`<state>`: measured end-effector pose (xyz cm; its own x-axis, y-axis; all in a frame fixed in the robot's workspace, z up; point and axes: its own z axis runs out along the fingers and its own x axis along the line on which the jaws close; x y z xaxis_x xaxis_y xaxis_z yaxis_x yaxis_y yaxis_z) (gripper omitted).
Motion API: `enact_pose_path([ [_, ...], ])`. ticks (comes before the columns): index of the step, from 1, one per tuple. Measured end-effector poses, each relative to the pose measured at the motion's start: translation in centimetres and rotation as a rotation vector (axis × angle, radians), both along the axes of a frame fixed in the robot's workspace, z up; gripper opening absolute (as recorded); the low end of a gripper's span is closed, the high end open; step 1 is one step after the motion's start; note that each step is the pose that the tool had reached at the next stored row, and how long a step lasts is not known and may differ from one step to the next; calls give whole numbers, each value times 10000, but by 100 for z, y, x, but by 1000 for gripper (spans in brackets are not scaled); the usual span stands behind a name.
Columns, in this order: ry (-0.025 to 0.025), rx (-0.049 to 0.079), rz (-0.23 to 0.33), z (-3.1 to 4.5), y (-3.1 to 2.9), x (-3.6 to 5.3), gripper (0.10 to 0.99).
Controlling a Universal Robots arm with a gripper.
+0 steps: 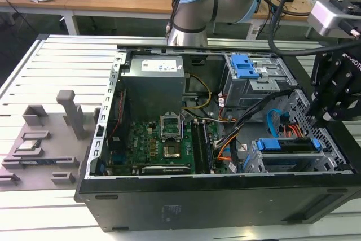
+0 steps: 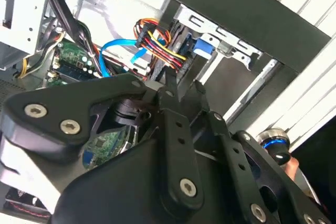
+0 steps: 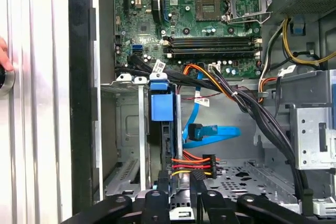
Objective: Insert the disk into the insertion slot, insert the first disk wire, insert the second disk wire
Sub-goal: 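Insert the second disk wire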
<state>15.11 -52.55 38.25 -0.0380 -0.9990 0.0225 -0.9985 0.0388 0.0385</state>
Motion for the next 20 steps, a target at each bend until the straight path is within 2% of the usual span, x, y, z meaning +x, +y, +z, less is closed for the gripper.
enact_pose_path([
  [1, 1, 1, 0, -7, 39, -27, 302],
  [4, 1, 2, 0, -41, 95, -237, 302],
  [10, 1, 4, 0, -106, 135, -414, 302],
  [20, 1, -56, 40, -132, 136, -431, 302],
])
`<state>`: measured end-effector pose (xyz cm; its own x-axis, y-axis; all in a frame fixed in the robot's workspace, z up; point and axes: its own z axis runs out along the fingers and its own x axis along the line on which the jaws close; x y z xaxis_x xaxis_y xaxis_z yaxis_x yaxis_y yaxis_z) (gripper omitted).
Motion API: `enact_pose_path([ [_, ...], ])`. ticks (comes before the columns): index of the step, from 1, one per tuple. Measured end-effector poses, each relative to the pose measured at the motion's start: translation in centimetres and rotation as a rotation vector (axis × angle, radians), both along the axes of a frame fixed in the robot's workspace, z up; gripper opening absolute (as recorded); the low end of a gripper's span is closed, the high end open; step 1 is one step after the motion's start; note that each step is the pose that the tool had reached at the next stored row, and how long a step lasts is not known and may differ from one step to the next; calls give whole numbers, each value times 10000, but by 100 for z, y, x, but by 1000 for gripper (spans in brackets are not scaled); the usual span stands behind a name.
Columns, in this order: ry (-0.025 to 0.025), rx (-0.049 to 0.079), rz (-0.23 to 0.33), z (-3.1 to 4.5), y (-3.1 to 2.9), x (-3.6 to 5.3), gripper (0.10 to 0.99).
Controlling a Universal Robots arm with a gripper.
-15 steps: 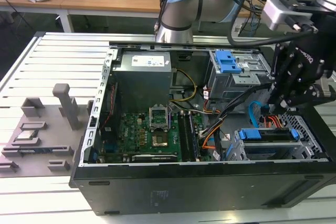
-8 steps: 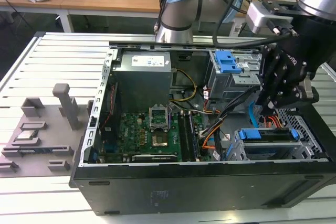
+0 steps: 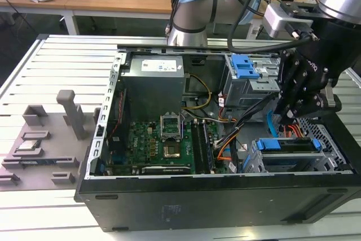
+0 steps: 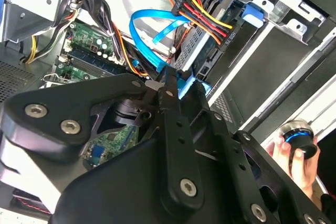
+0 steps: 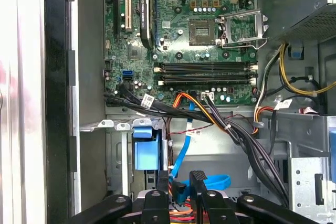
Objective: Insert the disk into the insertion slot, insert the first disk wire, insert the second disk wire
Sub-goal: 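Insert the second disk wire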
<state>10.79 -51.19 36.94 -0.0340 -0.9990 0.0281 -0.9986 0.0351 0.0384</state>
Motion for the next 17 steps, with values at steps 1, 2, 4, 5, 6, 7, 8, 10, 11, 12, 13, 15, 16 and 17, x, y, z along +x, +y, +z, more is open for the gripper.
enact_pose_path([
  [1, 0, -1, 0, 0, 0, 0, 290],
  [2, 0, -3, 0, 0, 0, 0, 224],
  [4, 0, -6, 0, 0, 0, 0, 161],
  [5, 0, -7, 0, 0, 0, 0, 161],
  [6, 0, -9, 0, 0, 0, 0, 161],
  [7, 0, -10, 0, 0, 0, 0, 161],
  [8, 0, -12, 1, 0, -12, 0, 161],
  [10, 0, -12, -1, -1, -60, -1, 161],
  [11, 0, -14, 0, -3, -100, 0, 161],
  [12, 2, -11, 2, -27, -124, 12, 161],
  [13, 6, -14, 1, -41, -128, 22, 161],
  [15, 13, -19, 0, -83, -155, 53, 161],
  [16, 14, -18, 0, -97, -164, 62, 161],
  [17, 16, -21, 0, -105, -171, 69, 161],
])
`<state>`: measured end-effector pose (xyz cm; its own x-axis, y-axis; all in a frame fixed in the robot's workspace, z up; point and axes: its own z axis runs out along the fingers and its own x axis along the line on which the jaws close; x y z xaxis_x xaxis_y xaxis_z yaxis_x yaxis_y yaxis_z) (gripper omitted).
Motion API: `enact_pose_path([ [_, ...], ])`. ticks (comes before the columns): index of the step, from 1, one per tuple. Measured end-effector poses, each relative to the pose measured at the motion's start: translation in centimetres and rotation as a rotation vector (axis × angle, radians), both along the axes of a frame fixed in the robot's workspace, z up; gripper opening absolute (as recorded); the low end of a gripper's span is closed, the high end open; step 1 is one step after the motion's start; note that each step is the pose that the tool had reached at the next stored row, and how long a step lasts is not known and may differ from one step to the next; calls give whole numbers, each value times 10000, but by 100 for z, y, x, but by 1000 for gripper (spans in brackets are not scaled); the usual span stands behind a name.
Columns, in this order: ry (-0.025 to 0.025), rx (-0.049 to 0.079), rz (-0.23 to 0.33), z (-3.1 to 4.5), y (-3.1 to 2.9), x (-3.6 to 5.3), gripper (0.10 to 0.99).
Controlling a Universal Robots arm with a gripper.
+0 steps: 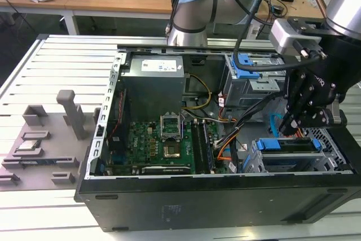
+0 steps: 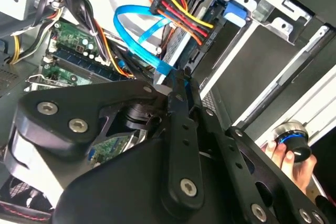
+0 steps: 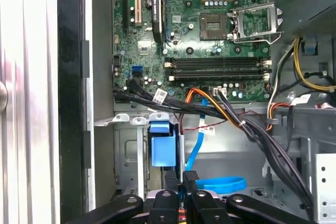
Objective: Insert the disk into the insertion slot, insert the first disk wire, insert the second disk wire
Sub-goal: 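Insert the second disk wire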
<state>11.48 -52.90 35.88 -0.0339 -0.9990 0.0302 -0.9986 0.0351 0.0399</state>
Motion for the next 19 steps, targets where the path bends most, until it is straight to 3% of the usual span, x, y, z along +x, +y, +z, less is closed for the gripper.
enact_pose_path([
  [9, 4, -34, 2, -104, -49, 115, 161],
  [14, 4, -41, 5, -150, -50, 118, 161],
  [19, 4, -28, 15, -150, -49, 118, 161],
])
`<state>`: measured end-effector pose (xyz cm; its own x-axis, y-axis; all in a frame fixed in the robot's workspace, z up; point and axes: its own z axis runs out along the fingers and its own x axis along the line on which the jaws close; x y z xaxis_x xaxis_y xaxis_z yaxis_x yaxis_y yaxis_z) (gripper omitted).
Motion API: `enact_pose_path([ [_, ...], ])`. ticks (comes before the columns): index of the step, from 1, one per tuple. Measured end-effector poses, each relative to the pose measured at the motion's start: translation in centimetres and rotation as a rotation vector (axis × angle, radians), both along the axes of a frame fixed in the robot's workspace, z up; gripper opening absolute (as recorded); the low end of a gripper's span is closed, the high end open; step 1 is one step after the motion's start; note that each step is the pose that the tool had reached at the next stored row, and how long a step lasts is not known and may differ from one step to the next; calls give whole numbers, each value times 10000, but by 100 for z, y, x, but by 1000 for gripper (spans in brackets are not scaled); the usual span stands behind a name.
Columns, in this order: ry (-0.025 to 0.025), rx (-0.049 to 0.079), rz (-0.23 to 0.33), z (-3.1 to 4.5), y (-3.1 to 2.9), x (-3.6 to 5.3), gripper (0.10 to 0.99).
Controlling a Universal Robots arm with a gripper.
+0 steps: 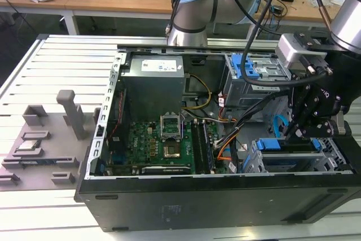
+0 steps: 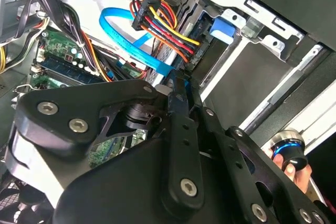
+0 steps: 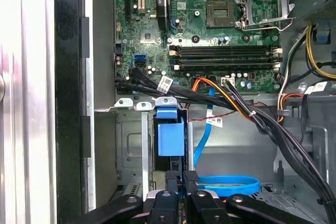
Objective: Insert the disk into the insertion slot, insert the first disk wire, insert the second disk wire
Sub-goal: 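Insert the second disk wire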
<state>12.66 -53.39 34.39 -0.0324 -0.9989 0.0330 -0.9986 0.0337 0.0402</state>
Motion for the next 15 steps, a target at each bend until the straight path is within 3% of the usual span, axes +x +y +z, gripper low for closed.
enact_pose_path([
  [6, 0, 86, 0, 18, 0, 0, 161],
  [15, 1, 42, 0, 12, -6, 7, 161],
])
